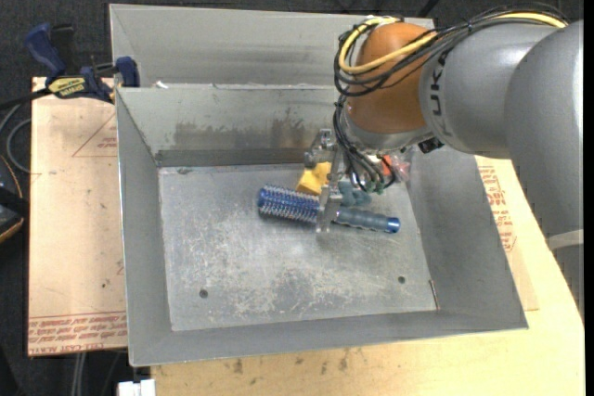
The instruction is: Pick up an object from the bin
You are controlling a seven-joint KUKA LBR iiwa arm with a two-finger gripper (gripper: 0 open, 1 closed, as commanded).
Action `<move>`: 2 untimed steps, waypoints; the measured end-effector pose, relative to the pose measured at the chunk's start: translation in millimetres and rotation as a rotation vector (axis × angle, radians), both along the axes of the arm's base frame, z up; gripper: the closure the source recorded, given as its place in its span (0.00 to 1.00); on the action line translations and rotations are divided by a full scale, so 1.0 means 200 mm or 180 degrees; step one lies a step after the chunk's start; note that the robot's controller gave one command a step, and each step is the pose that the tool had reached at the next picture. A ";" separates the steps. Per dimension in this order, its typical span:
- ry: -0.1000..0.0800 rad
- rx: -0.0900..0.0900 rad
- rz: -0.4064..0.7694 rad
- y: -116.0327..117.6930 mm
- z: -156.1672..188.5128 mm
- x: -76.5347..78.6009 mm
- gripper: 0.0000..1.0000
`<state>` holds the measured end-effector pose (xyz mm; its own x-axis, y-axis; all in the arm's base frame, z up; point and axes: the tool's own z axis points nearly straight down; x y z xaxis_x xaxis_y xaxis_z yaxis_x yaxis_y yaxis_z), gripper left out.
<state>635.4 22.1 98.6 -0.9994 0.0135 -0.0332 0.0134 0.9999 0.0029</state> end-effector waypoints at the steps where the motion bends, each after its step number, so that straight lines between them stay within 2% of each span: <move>1: -0.0007 -0.0003 -0.0216 -0.04 -0.01 -0.02 0.00; 2: 0.0000 0.0006 -0.0160 -0.03 -0.01 -0.02 0.00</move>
Offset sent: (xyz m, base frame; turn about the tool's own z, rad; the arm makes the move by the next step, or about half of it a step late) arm -0.0309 -0.0292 -0.0286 0.1448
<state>630.9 16.4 95.6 -0.9974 0.0639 -0.0330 0.0637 0.9980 0.0048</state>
